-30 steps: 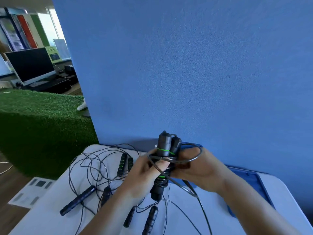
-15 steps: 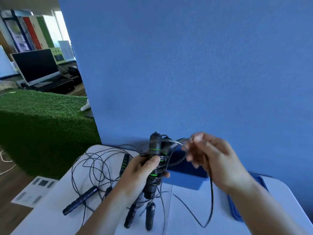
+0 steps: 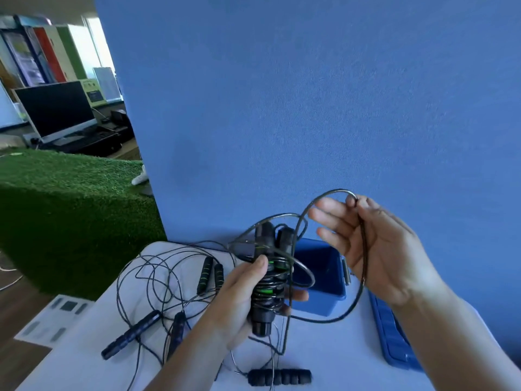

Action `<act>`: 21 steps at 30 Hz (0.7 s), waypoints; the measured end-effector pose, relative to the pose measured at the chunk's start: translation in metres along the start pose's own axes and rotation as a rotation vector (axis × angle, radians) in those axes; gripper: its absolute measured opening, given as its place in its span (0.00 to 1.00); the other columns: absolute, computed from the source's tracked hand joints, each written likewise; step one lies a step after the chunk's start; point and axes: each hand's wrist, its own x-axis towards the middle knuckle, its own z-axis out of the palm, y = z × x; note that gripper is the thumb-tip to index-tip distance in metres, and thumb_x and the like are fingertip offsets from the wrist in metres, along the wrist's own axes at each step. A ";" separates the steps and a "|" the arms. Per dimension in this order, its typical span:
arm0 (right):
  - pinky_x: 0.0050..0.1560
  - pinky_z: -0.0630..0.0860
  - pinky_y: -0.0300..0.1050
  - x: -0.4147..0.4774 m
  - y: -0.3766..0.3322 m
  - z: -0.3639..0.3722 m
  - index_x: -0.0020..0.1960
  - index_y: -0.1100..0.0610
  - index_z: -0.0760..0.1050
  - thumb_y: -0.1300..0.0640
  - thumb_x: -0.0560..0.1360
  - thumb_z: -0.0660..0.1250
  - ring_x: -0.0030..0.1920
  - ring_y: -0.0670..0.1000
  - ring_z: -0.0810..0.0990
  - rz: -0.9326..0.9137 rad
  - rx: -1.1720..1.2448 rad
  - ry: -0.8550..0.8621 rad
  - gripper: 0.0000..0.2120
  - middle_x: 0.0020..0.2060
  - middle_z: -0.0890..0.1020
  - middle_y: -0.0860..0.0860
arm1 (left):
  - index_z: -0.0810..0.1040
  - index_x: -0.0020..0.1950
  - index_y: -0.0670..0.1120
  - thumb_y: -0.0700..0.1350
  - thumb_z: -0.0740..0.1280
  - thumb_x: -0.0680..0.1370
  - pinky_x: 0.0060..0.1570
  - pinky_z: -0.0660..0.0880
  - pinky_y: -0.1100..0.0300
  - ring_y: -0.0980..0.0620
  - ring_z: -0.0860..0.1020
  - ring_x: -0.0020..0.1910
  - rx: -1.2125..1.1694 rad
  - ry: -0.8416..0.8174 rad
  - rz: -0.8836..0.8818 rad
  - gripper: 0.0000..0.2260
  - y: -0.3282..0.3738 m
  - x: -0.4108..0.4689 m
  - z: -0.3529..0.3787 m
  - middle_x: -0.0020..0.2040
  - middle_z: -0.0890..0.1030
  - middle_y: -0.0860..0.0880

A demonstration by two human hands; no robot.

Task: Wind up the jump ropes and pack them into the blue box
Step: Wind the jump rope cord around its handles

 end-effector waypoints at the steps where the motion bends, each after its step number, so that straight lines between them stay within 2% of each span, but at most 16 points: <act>1: 0.43 0.84 0.46 0.002 -0.001 -0.002 0.46 0.56 0.71 0.56 0.79 0.55 0.52 0.58 0.87 -0.017 0.010 0.020 0.08 0.48 0.87 0.59 | 0.82 0.56 0.38 0.55 0.67 0.78 0.33 0.78 0.53 0.35 0.84 0.44 0.019 -0.003 0.000 0.21 0.000 0.000 0.001 0.50 0.79 0.31; 2: 0.42 0.84 0.46 0.004 -0.002 -0.007 0.46 0.56 0.71 0.57 0.81 0.54 0.49 0.57 0.87 -0.034 0.009 0.047 0.09 0.45 0.87 0.57 | 0.81 0.56 0.35 0.56 0.69 0.77 0.32 0.77 0.53 0.37 0.83 0.41 0.037 0.006 0.002 0.23 0.001 0.000 0.002 0.49 0.77 0.31; 4: 0.38 0.84 0.48 0.007 -0.002 -0.018 0.43 0.56 0.71 0.59 0.83 0.51 0.37 0.56 0.85 -0.051 -0.038 0.123 0.13 0.35 0.83 0.55 | 0.75 0.58 0.29 0.57 0.70 0.74 0.30 0.76 0.54 0.41 0.82 0.34 0.065 0.066 0.020 0.31 0.002 0.002 0.000 0.47 0.76 0.30; 5: 0.36 0.83 0.49 0.006 -0.002 -0.026 0.42 0.56 0.70 0.60 0.83 0.51 0.30 0.54 0.79 -0.050 -0.102 0.160 0.14 0.29 0.77 0.53 | 0.73 0.58 0.27 0.57 0.70 0.74 0.29 0.76 0.55 0.42 0.81 0.32 0.083 0.100 0.038 0.32 0.003 0.002 -0.002 0.45 0.76 0.30; 7: 0.35 0.80 0.52 0.002 -0.001 -0.045 0.40 0.57 0.70 0.64 0.79 0.51 0.25 0.53 0.67 -0.028 -0.318 0.194 0.13 0.25 0.64 0.53 | 0.75 0.56 0.29 0.54 0.67 0.75 0.28 0.75 0.57 0.44 0.80 0.29 0.123 0.123 0.068 0.27 0.010 0.003 -0.005 0.42 0.77 0.31; 9: 0.40 0.76 0.56 -0.006 -0.003 -0.063 0.41 0.63 0.73 0.65 0.74 0.54 0.26 0.54 0.65 0.043 -0.555 0.120 0.09 0.25 0.64 0.56 | 0.77 0.52 0.32 0.54 0.65 0.76 0.29 0.76 0.57 0.44 0.79 0.29 0.183 0.120 0.082 0.23 0.016 0.002 -0.009 0.40 0.79 0.31; 11: 0.42 0.74 0.58 -0.013 -0.006 -0.075 0.44 0.66 0.76 0.60 0.68 0.57 0.28 0.58 0.70 0.194 -0.698 -0.046 0.13 0.27 0.71 0.63 | 0.79 0.51 0.34 0.54 0.65 0.76 0.30 0.76 0.57 0.44 0.80 0.31 0.246 0.126 0.078 0.22 0.021 0.002 -0.012 0.39 0.81 0.33; 13: 0.41 0.76 0.52 -0.015 -0.009 -0.077 0.49 0.64 0.80 0.54 0.66 0.60 0.32 0.63 0.78 0.346 -0.750 -0.180 0.19 0.33 0.79 0.70 | 0.79 0.52 0.36 0.56 0.67 0.76 0.31 0.77 0.56 0.44 0.81 0.33 0.310 0.126 0.066 0.21 0.024 0.002 -0.014 0.40 0.82 0.33; 16: 0.43 0.79 0.53 -0.012 -0.008 -0.070 0.54 0.65 0.80 0.44 0.67 0.63 0.37 0.67 0.83 0.409 -0.699 -0.257 0.28 0.41 0.82 0.72 | 0.80 0.54 0.39 0.57 0.67 0.76 0.35 0.75 0.54 0.45 0.82 0.36 0.435 0.122 0.054 0.20 0.025 0.003 -0.013 0.42 0.83 0.33; 18: 0.46 0.79 0.54 -0.007 -0.007 -0.056 0.53 0.62 0.82 0.43 0.67 0.64 0.39 0.66 0.84 0.402 -0.760 -0.280 0.26 0.42 0.84 0.69 | 0.81 0.54 0.42 0.57 0.68 0.76 0.38 0.75 0.53 0.44 0.84 0.38 0.488 0.121 0.062 0.18 0.023 0.004 -0.011 0.45 0.83 0.36; 21: 0.40 0.79 0.44 -0.002 0.004 -0.031 0.44 0.59 0.81 0.49 0.71 0.68 0.40 0.60 0.87 0.378 -1.030 -0.328 0.14 0.41 0.83 0.63 | 0.83 0.51 0.49 0.55 0.69 0.77 0.40 0.76 0.55 0.43 0.85 0.42 0.541 0.077 0.084 0.11 0.020 0.004 -0.004 0.44 0.84 0.45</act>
